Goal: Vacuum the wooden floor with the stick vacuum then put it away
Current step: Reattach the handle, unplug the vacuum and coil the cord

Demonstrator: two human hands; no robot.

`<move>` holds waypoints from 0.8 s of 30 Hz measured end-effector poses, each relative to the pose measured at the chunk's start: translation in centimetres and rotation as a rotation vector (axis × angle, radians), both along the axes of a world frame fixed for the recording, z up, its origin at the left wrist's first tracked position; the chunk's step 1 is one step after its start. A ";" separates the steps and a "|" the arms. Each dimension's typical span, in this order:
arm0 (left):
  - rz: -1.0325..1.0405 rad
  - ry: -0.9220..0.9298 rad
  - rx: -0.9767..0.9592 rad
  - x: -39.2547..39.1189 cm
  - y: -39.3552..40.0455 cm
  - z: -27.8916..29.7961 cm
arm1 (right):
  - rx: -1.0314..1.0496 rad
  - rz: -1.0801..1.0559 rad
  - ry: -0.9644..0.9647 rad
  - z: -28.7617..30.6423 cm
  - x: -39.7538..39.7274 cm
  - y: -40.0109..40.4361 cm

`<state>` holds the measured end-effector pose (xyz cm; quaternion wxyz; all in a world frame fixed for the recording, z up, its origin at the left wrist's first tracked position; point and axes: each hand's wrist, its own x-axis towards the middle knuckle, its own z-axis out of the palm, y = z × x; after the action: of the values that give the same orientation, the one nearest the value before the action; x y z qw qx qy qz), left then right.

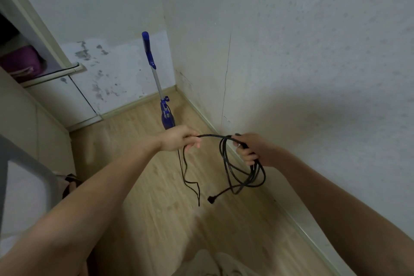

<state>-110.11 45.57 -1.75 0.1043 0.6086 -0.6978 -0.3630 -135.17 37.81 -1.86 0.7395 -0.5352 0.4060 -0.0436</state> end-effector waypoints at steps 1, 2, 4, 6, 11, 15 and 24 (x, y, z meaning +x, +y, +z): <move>-0.050 -0.063 -0.020 -0.6 -0.4 0.3 | 0.011 0.059 0.004 0.0 0.0 0.2; -0.112 -0.108 -0.036 -1.4 -0.8 0.8 | 0.018 0.098 -0.002 0.0 0.1 0.4; -0.225 -0.169 -0.071 -3.3 -1.8 2.5 | 0.002 0.143 -0.010 0.1 0.6 0.6; -0.290 -0.217 -0.079 -4.6 -2.5 3.6 | -0.022 0.163 -0.018 0.5 1.0 0.6; -0.298 -0.266 -0.045 -4.6 -3.1 4.2 | -0.055 0.033 0.013 1.7 1.1 0.5; -0.175 -0.219 -0.003 -2.8 -2.9 1.9 | -0.185 -0.009 -0.039 2.2 0.4 -0.2; 0.556 0.167 -0.176 -2.4 -1.1 -1.8 | -0.204 -0.360 -0.154 1.9 -2.3 -1.4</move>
<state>-112.52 44.45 -3.58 0.3091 0.7330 -0.5222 -0.3074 -137.47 36.37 0.00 0.6905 -0.5213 0.4308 -0.2566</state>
